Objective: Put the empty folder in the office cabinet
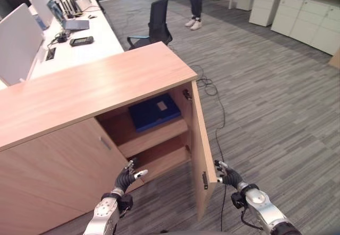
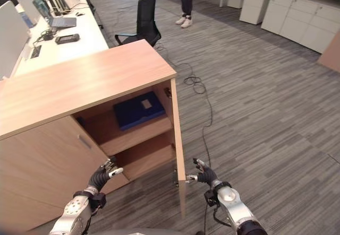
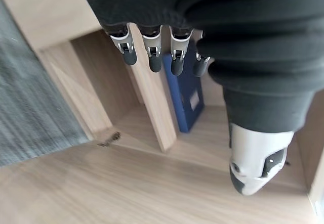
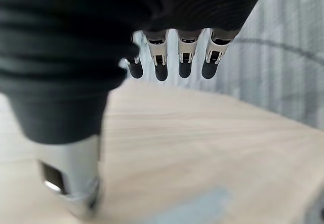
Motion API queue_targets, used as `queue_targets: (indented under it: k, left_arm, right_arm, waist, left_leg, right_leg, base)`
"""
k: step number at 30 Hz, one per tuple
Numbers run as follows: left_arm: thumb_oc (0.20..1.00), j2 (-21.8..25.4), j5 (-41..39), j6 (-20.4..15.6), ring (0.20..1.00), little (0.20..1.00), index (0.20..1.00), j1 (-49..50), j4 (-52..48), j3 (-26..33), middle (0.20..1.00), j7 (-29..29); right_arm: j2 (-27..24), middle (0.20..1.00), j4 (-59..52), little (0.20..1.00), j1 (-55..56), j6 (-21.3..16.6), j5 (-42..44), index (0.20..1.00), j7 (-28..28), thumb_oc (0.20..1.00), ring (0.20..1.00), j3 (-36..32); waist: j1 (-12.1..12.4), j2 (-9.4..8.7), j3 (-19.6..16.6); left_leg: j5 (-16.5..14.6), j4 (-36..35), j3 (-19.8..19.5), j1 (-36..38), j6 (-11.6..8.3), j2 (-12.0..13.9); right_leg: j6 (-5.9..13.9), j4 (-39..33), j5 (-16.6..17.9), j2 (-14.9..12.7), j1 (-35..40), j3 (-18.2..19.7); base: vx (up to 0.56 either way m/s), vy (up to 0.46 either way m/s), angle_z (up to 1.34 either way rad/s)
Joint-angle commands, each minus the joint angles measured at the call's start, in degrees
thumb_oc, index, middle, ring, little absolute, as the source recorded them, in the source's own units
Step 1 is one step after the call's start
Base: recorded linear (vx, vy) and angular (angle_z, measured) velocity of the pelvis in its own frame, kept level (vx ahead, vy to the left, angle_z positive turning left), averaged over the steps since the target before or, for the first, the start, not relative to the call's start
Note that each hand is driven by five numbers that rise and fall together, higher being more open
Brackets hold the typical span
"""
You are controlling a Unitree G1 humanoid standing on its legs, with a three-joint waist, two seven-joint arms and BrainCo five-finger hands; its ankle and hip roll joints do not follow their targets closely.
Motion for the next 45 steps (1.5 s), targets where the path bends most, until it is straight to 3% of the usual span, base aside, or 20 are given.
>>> queue_targets:
  k: [1,3,5,8,11,12,13,14,16,17,18,19,21,23,27,35,40,45]
  left_arm:
    - [1.0,4.1,0.8,-2.8,1.0,1.0,1.0,-4.3,-0.5,-0.7,1.0,0.4]
    - [1.0,4.0,0.6,-2.5,1.0,1.0,1.0,-4.8,-1.0,-1.4,1.0,0.2]
    - [1.0,4.3,0.7,-1.9,1.0,1.0,1.0,-4.4,-1.7,-1.7,1.0,-0.6]
    - [1.0,7.3,2.2,-0.7,1.0,1.0,1.0,-2.6,-2.6,-2.2,1.0,-2.6]
    - [1.0,9.3,2.3,-0.2,1.0,1.0,1.0,-2.9,-3.7,-2.4,1.0,-3.4]
    - [1.0,9.3,2.3,-0.2,1.0,1.0,1.0,-2.9,-3.7,-2.4,1.0,-3.4]
    - [1.0,10.0,2.3,-0.3,1.0,1.0,1.0,-3.0,-3.9,-2.3,1.0,-3.6]
    - [1.0,10.0,2.3,-0.3,1.0,1.0,1.0,-3.1,-3.9,-2.3,1.0,-3.6]
    - [1.0,11.0,2.0,-0.6,1.0,1.0,1.0,-3.1,-4.3,-2.4,1.0,-3.8]
    - [1.0,11.3,1.5,-0.7,1.0,1.0,1.0,-3.1,-4.6,-2.4,1.0,-3.9]
    - [1.0,11.2,1.5,-0.7,1.0,1.0,1.0,-3.1,-4.6,-2.4,1.0,-3.9]
    - [1.0,11.9,0.7,-0.9,1.0,1.0,1.0,-3.1,-4.9,-2.6,1.0,-4.0]
    - [1.0,12.7,-0.4,-1.1,1.0,1.0,1.0,-2.8,-4.5,-1.5,1.0,-3.3]
    - [1.0,12.8,-0.6,-1.2,1.0,1.0,1.0,-2.4,-5.4,-2.2,1.0,-4.4]
    - [1.0,12.3,-2.0,-1.4,1.0,1.0,1.0,-1.4,-5.1,-2.6,1.0,-4.7]
    - [1.0,11.9,-2.5,-0.4,1.0,1.0,1.0,-0.9,-8.6,-5.9,1.0,-5.9]
    - [1.0,11.6,-2.7,-0.1,1.0,1.0,1.0,-1.2,-9.4,-6.5,1.0,-5.9]
    - [1.0,10.7,-2.1,-0.1,1.0,1.0,1.0,-1.1,-9.2,-6.2,1.0,-5.7]
  right_arm:
    - [5.1,1.0,-3.9,1.0,-8.5,-3.9,4.4,1.0,-2.0,1.0,1.0,1.6]
    - [4.2,1.0,-4.4,1.0,-10.6,-4.0,4.4,1.0,-3.4,1.0,1.0,0.8]
    - [3.9,1.0,-4.1,1.0,-12.4,-3.3,4.2,1.0,-4.5,1.0,1.0,-0.7]
    - [5.2,1.0,-1.1,1.0,-15.7,-3.2,6.0,1.0,-6.8,1.0,1.0,-4.2]
    - [5.3,1.0,1.4,1.0,-18.5,-3.6,7.0,1.0,-8.8,1.0,1.0,-6.9]
    - [5.3,1.0,1.4,1.0,-18.5,-3.7,7.0,1.0,-8.8,1.0,1.0,-6.9]
    - [4.9,1.0,2.8,1.0,-20.4,-3.4,6.9,1.0,-9.4,1.0,1.0,-8.2]
    - [4.9,1.0,2.8,1.0,-20.5,-3.4,6.9,1.0,-9.4,1.0,1.0,-8.2]
    - [3.9,1.0,5.9,1.0,-22.5,-3.7,8.3,1.0,-10.6,1.0,1.0,-10.4]
    - [2.8,1.0,7.2,1.0,-22.9,-3.6,8.7,1.0,-11.2,1.0,1.0,-11.3]
    - [2.7,1.0,7.3,1.0,-23.0,-3.7,8.7,1.0,-11.2,1.0,1.0,-11.3]
    - [1.0,1.0,10.1,1.0,-24.1,-3.8,10.9,1.0,-12.3,1.0,1.0,-12.9]
    - [-1.7,1.0,15.5,1.0,-25.6,-4.0,12.6,1.0,-12.8,1.0,1.0,-13.4]
    - [-3.3,1.0,15.8,1.0,-27.7,-4.0,14.3,1.0,-13.4,1.0,1.0,-15.5]
    - [-7.6,1.0,23.4,1.0,-33.0,-3.4,16.2,1.0,-13.7,1.0,1.0,-16.1]
    - [-13.9,1.0,39.1,1.0,-41.5,-2.3,19.0,1.0,-13.2,1.0,1.0,-16.3]
    - [-13.6,1.0,40.2,1.0,-41.5,-2.2,19.9,1.0,-12.8,1.0,1.0,-16.4]
    - [-9.6,1.0,36.4,1.0,-36.2,-2.9,20.2,1.0,-10.8,1.0,1.0,-15.6]
  waist:
    - [3.1,-6.53,2.1]
    - [3.1,-7.04,2.6]
    - [3.3,-7.22,1.7]
    - [6.7,-8.88,0.1]
    - [8.7,-9.81,0.8]
    - [8.7,-9.92,0.8]
    - [8.7,-9.16,1.7]
    - [8.7,-9.28,1.7]
    - [8.5,-8.04,2.6]
    - [8.4,-7.93,2.6]
    - [8.5,-7.74,2.4]
    - [8.3,-8.07,2.5]
    - [7.9,-8.39,2.7]
    - [7.7,-9.34,2.2]
    - [8.2,-9.37,0.0]
    - [7.8,-7.56,-1.2]
    - [7.5,-7.15,-1.3]
    - [6.2,-6.36,-1.3]
  left_leg:
    - [0.9,8.8,2.0,-9.4,-3.75,1.0]
    - [1.1,12.2,8.0,-11.6,-3.04,3.3]
    - [0.4,11.7,17.4,-9.9,-1.71,5.8]
    - [0.0,7.4,12.8,-9.3,0.5,1.6]
    - [-1.4,6.8,10.6,-9.0,2.8,-0.5]
    - [-1.4,6.8,10.6,-9.1,2.88,-0.6]
    - [-1.9,6.1,9.5,-8.2,3.82,-1.4]
    - [-1.9,6.0,9.6,-8.3,3.91,-1.6]
    - [-1.6,3.9,7.7,-6.9,4.5,-1.9]
    - [-1.4,2.7,6.5,-6.2,4.33,-2.1]
    - [-1.2,2.6,6.4,-6.3,4.33,-1.9]
    - [-1.2,1.1,4.3,-5.4,3.59,-2.6]
    - [-2.1,1.3,2.7,-4.8,2.7,-2.7]
    - [-2.6,1.3,1.6,-4.8,2.57,-3.8]
    - [-2.1,-0.2,1.1,-4.4,2.21,-3.8]
    - [-1.6,-0.8,-2.1,-3.7,0.93,-2.8]
    - [-1.6,-0.9,-2.5,-3.5,0.69,-2.5]
    - [-1.5,-1.0,-1.8,-3.0,0.54,-2.2]
  right_leg:
    - [3.99,0.1,-6.2,-5.4,3.2,1.0]
    - [3.95,0.0,-6.3,-5.9,3.6,-1.9]
    - [3.94,0.2,-6.9,-5.7,5.0,-4.8]
    - [4.13,3.5,-7.7,-7.2,5.8,-8.6]
    - [5.69,14.3,-8.7,-10.0,2.0,-9.9]
    - [5.78,14.8,-8.9,-10.2,1.7,-9.9]
    - [8.3,23.0,-5.8,-13.2,-1.7,-9.4]
    - [8.41,23.4,-5.9,-13.5,-1.9,-9.3]
    - [11.12,30.1,-3.5,-13.8,-6.2,-4.4]
    - [10.78,28.4,-4.8,-12.5,-6.6,-2.1]
    - [10.7,27.9,-4.4,-12.2,-6.6,-2.2]
    - [9.18,20.7,-7.5,-10.7,-5.6,0.9]
    - [8.61,11.3,-5.9,-10.6,-5.4,4.5]
    - [8.87,7.1,-4.0,-10.7,-4.2,7.2]
    - [9.05,4.2,-2.2,-10.5,-2.3,6.3]
    - [7.9,0.4,-3.2,-8.4,1.3,4.8]
    - [7.65,0.2,-3.6,-8.0,1.7,4.5]
    - [7.5,0.1,-3.8,-7.8,1.8,4.8]
  base:
    - [-0.14,-0.012,0.87]
    - [-0.05,0.021,1.56]
    - [0.09,0.109,1.4]
    - [0.13,0.18,0.98]
    - [0.04,0.147,0.83]
    - [0.03,0.162,0.6]
    - [0.02,0.122,0.43]
    - [0.04,0.153,0.4]
    - [0.08,0.07,0.44]
    - [0.07,0.024,0.46]
    - [0.1,-0.088,0.62]
    - [0.1,-0.144,0.74]
    - [0.15,-0.165,0.64]
    - [0.09,-0.064,0.7]
    - [0.08,-0.057,0.45]
    - [0.05,-0.066,0.06]
    - [0.01,-0.026,0.02]
    - [0.0,0.0,0.0]
